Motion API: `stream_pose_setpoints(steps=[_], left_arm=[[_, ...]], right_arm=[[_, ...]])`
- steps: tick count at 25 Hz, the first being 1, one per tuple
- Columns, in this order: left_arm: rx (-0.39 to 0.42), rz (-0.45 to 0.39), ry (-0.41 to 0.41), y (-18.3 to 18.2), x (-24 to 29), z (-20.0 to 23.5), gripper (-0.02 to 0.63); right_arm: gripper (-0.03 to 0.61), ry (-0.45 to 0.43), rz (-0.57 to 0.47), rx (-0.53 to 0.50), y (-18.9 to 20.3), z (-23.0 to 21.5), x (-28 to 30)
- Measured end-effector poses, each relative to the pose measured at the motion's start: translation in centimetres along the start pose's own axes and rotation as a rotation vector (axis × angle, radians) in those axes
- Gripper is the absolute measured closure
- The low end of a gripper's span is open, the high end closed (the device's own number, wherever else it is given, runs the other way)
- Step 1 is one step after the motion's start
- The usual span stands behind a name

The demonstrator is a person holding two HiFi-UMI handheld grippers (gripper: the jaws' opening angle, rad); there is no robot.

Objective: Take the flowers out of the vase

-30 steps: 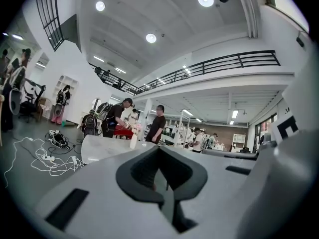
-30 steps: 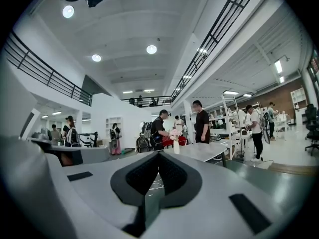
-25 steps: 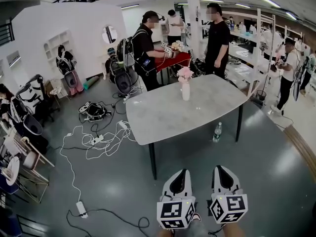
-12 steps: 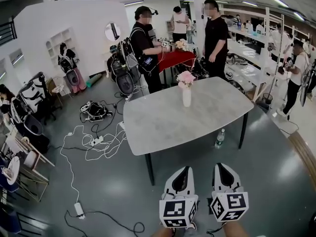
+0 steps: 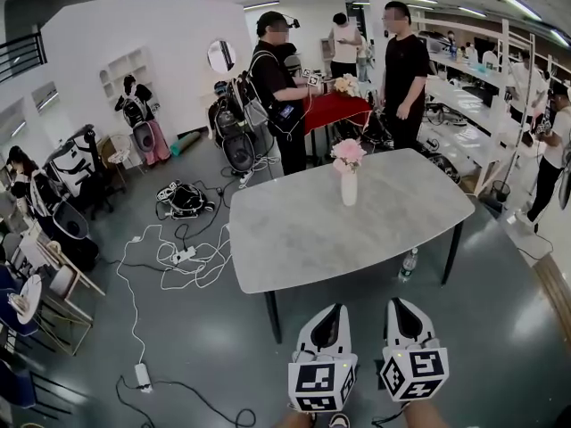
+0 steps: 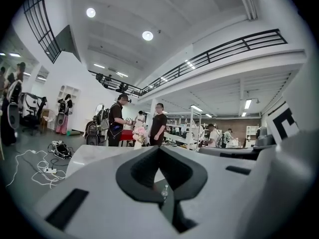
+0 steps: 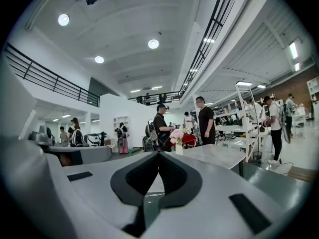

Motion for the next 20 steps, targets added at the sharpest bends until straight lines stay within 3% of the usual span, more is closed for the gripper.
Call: stream_pose_setpoints(steps=[20], left_arm=[[-0.017,0.033,-0.001,1.1,5.5,0.9,0.611]], right_arm=[[0.563,0.018,0.052,-0.005,0.4,-3.8,4.6]])
Point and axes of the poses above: the fingertips, and each gripper's own axes: x forward along the fingers, z to its left, y out of its underside, the point moved 8 cm from there along -x, backward along the fingers, and after that the axes turned 9 degrees about y, right-handed, at the moved point
